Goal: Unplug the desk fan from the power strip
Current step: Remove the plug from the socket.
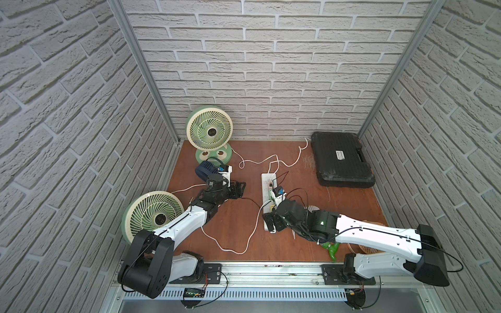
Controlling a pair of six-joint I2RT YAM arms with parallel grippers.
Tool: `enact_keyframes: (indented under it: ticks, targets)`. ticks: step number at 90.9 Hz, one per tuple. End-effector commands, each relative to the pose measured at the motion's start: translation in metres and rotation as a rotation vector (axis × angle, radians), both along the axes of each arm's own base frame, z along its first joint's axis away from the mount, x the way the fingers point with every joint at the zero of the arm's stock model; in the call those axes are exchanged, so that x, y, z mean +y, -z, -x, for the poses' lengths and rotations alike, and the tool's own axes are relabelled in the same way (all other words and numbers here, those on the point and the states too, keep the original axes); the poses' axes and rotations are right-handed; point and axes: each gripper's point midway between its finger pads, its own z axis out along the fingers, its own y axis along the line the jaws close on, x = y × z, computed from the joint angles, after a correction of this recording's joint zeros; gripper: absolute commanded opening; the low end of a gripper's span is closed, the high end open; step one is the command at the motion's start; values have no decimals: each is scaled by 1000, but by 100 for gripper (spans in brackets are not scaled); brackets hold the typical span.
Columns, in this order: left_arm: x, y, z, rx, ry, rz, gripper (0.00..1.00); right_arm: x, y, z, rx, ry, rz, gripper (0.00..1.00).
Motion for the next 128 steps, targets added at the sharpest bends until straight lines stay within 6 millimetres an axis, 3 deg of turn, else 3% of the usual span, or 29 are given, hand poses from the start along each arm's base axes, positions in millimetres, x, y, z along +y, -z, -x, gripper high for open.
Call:
enact_keyframes:
  ticks: [1,17,34,80,128]
  targets:
    - [-25,-13,-1,-47,99,69,48,-5,-1,-6,-17,88,-6,100]
    - [-50,0,5,-8,196,98,20,-8,20,-7,19,138,21,84]
    - [-77,16,11,38,286,143,0,-12,37,-10,33,208,31,83]
    - [-120,38,21,116,405,238,0,-11,68,-28,33,322,80,73]
    - [-130,68,22,207,411,266,0,-10,85,-51,27,405,135,59]
